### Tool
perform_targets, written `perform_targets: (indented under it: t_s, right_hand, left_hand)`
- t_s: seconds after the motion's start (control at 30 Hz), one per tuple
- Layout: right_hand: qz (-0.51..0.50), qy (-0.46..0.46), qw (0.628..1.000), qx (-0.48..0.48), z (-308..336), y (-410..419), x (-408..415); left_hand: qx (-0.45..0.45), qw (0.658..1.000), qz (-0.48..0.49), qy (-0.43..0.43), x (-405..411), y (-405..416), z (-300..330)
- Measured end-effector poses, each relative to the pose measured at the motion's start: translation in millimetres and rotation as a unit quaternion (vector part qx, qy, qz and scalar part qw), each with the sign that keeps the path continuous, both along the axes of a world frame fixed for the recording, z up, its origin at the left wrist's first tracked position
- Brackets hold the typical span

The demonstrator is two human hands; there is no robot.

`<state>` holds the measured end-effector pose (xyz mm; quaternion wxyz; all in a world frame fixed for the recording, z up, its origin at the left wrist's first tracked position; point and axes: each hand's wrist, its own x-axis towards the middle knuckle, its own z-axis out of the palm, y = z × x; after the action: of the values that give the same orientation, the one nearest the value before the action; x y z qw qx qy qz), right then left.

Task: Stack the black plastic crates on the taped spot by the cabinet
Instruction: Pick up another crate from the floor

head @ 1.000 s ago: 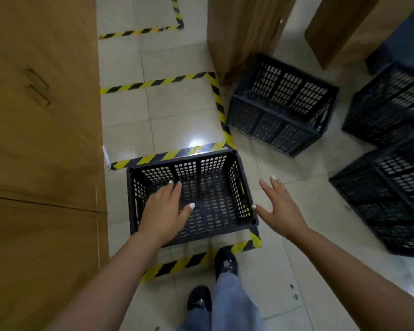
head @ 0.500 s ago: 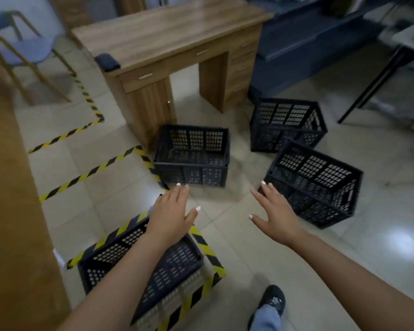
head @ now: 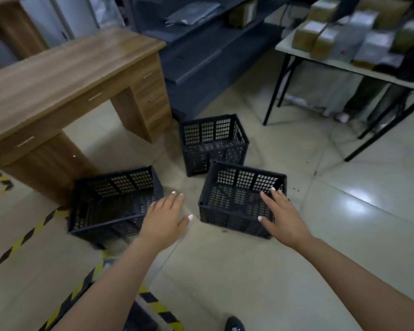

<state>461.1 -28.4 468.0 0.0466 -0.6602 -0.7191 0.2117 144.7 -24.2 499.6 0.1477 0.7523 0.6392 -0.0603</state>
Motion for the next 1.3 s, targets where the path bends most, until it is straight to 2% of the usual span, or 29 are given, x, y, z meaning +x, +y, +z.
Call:
perform_targets:
  t_s: [0.33, 0.73, 0.9, 1.1, 1.3]
  right_hand:
    - [-0.093, -0.017, 0.995, -0.036, -20.9, 88.0, 83.6]
    - [-0.190, -0.013, 0.970, -0.153, -113.3, 214.2, 119.7]
    - [-0.216, 0.004, 0.960, -0.181, -181.3, 249.8, 138.4]
    - [-0.230, -0.008, 0.949, -0.214, -299.9, 273.0, 165.2]
    - [-0.244, -0.020, 0.943, -0.226, -416.7, 271.9, 195.3]
  left_hand:
    - [-0.074, 0.995, -0.056, 0.020, 68.3, 149.0, -36.6]
    - [-0.184, 0.979, -0.078, 0.032, 110.4, 322.4, -137.2]
    - [-0.216, 0.973, -0.065, 0.043, 123.2, 358.4, -209.6]
    - [-0.193, 0.979, -0.049, 0.041, 140.7, 381.7, -317.9]
    - [-0.205, 0.977, 0.026, 0.046, 141.9, 383.7, -435.7]
